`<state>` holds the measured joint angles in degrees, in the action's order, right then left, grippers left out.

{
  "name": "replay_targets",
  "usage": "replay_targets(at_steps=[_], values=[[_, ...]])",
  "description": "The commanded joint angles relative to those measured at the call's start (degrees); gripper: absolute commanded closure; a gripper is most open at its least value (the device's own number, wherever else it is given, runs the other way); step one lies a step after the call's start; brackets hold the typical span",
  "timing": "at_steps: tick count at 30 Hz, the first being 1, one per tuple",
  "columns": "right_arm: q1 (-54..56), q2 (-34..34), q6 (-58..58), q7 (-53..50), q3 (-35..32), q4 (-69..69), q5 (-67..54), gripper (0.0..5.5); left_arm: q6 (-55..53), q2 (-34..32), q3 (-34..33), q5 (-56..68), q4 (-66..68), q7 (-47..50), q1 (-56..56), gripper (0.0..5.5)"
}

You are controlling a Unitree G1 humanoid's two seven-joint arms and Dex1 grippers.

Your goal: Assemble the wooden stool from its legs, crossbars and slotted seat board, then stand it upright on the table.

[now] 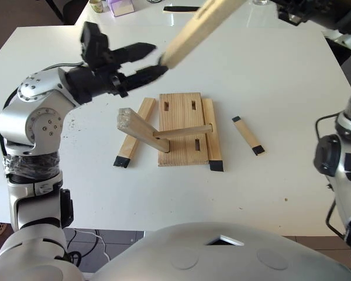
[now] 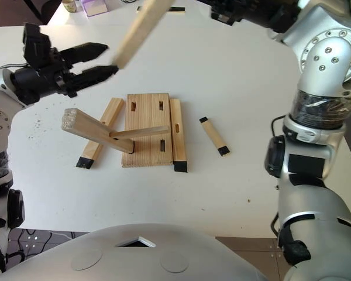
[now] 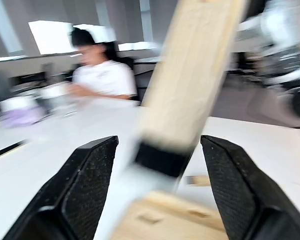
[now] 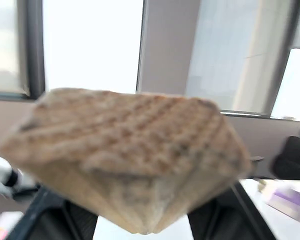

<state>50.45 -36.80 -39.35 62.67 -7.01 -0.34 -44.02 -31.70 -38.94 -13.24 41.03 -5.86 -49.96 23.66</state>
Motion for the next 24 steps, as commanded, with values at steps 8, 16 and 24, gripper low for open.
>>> replay_targets(at_steps=[8, 16, 24], values=[[-20.52, -8.15, 5.18, 8.66, 4.27, -10.62, 6.43, 3.47, 4.52, 23.06, -13.81, -1.77, 0.67, 38.02, -7.97, 2.44], [-30.34, -4.97, -0.70, 2.91, 4.24, -23.10, -1.27, 3.47, 4.94, 28.48, -13.34, -2.29, 0.12, 46.49, -8.76, 2.44], [-31.45, -2.78, 0.61, 0.41, 5.95, -22.15, 0.03, 3.47, 5.40, 26.51, -11.97, -3.20, 1.87, 44.92, -6.98, 2.44]])
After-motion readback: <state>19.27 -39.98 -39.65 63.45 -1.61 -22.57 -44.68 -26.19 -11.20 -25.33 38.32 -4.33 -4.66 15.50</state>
